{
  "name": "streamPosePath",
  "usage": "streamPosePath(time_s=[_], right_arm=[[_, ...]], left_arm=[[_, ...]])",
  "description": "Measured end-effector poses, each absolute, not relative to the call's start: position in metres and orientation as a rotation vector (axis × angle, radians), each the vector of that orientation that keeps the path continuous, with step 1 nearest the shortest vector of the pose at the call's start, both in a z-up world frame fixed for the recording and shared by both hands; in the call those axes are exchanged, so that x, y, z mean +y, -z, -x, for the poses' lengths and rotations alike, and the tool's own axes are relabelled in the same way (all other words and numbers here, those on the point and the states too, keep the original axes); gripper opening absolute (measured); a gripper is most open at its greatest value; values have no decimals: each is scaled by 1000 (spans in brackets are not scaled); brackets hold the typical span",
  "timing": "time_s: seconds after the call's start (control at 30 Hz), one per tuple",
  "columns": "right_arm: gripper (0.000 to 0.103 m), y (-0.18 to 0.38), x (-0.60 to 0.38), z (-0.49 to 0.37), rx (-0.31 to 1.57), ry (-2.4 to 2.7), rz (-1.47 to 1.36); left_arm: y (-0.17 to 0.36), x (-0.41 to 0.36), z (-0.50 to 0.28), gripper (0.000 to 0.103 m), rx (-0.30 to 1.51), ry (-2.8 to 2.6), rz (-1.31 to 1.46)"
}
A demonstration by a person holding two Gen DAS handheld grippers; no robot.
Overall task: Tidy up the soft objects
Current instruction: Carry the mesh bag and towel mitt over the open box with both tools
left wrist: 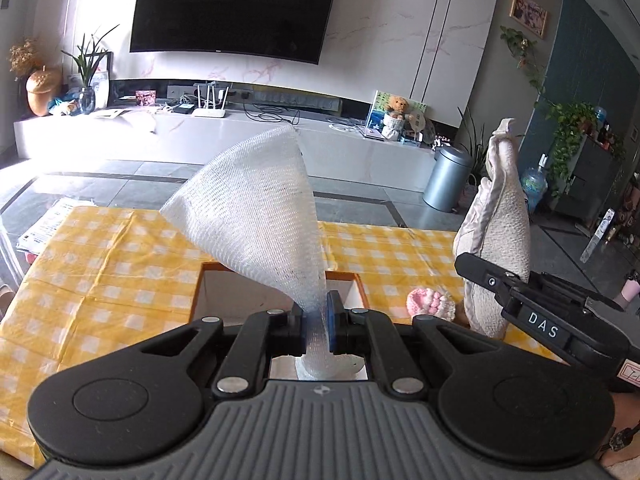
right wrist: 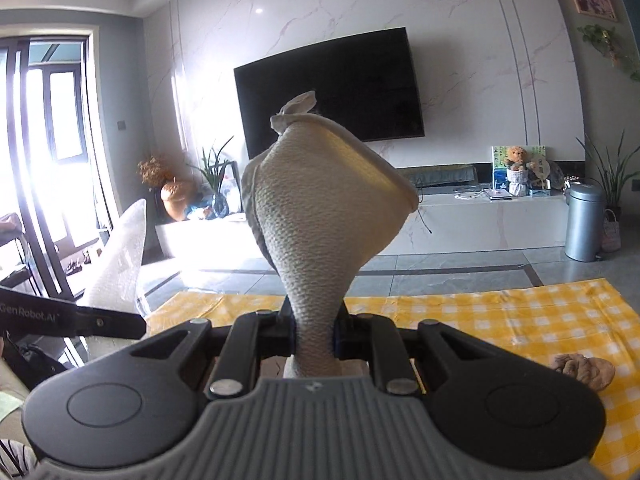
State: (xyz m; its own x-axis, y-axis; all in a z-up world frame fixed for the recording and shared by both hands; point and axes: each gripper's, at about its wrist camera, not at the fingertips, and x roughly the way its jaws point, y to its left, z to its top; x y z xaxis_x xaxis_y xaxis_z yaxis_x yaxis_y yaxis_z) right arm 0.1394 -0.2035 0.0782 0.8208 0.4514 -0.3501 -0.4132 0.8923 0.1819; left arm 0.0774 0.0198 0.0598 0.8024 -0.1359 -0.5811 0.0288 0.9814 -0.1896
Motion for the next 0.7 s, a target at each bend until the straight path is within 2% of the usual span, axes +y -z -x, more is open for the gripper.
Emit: streamPosePath(time_s=[0.37, 0.7], right_arm=[[15, -23, -103, -176, 598, -454, 203], [15, 38, -2, -210, 811, -546, 546]], left_arm=[[-13, 89, -91, 9, 744, 91, 268], [-12, 115, -83, 9, 716, 114, 351]])
